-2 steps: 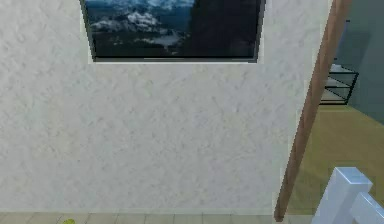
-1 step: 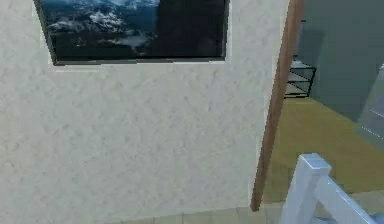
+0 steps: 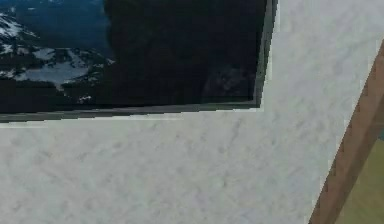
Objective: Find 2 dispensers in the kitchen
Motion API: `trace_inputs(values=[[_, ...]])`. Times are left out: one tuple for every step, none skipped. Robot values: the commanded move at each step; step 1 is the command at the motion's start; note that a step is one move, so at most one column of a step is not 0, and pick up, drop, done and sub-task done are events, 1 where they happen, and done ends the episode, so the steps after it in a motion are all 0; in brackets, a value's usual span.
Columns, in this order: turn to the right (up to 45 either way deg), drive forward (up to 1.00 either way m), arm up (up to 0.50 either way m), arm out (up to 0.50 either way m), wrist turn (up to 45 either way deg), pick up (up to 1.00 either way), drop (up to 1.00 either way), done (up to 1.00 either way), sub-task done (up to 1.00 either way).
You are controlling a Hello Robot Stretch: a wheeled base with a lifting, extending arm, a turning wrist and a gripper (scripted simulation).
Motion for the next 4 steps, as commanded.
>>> trace_inputs(values=[[45.0,0.0,0.0,0.0,0.0,0.0,0.0,0.0,0.0],[9.0,0.0,0.0,0.0,0.0,0.0,0.0,0.0,0.0],[0.0,0.35,0.0,0.0,0.0,0.0,0.0,0.0,0.0],[9.0,0.0,0.0,0.0,0.0,0.0,0.0,0.0,0.0]])
